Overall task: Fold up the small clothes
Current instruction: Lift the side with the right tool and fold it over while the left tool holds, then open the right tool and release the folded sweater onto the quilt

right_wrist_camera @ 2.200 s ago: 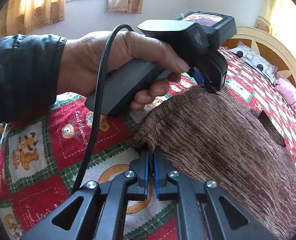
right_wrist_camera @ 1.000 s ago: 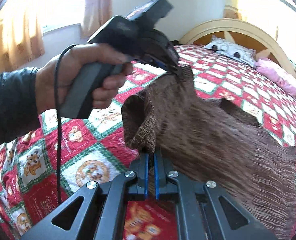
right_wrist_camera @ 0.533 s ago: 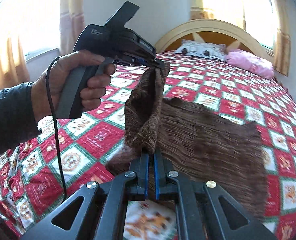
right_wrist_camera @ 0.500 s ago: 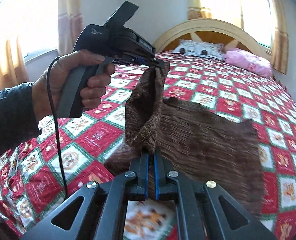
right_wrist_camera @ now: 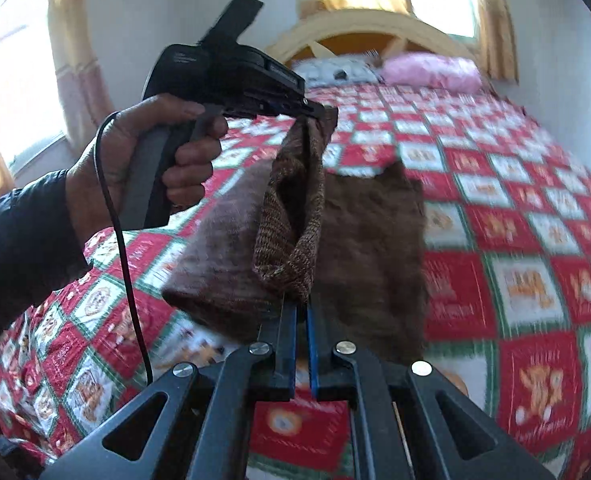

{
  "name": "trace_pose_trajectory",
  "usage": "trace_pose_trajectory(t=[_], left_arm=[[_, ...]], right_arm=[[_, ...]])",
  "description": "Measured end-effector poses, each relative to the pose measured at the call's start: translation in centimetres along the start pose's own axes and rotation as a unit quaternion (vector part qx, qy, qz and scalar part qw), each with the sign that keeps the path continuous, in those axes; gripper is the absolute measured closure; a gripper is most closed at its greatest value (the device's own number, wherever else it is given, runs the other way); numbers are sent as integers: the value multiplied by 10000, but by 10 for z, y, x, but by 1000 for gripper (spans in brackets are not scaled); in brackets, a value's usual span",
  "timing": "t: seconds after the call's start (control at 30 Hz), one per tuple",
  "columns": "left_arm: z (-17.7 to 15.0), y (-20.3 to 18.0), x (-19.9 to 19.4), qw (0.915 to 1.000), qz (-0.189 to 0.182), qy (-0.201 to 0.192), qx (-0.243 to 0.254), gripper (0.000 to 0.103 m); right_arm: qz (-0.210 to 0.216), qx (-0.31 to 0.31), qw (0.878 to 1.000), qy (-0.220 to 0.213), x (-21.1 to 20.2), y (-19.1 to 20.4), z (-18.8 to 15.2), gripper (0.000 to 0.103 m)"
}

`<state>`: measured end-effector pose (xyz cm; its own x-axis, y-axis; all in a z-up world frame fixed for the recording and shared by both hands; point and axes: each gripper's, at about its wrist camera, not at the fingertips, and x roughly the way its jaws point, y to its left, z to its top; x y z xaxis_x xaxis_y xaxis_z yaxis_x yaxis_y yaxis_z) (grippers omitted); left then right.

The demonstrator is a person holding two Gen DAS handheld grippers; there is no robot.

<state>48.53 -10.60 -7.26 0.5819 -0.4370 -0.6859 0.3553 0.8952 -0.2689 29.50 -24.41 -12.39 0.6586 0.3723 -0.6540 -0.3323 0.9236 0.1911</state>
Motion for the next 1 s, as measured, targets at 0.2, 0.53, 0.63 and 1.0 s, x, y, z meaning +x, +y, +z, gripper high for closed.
trace_pose_trajectory(t=[0.2, 0.53, 0.63, 1.0], left_arm=[[-10, -26, 30, 9994, 29, 249, 222, 94], [-16, -59, 4, 9952, 316, -17, 931, 63], [-22, -53, -26, 9932, 412, -348, 1036, 40], [-115, 2, -56, 9889, 1072, 78, 1023, 40]], right_arm=[[-95, 309, 9991, 260, 1, -26, -21, 103], [227, 676, 9974, 121, -12, -48, -15, 45], [594, 938, 9938, -42, -14, -52, -1, 36], [896, 905, 9889, 760, 47, -41, 26, 62]])
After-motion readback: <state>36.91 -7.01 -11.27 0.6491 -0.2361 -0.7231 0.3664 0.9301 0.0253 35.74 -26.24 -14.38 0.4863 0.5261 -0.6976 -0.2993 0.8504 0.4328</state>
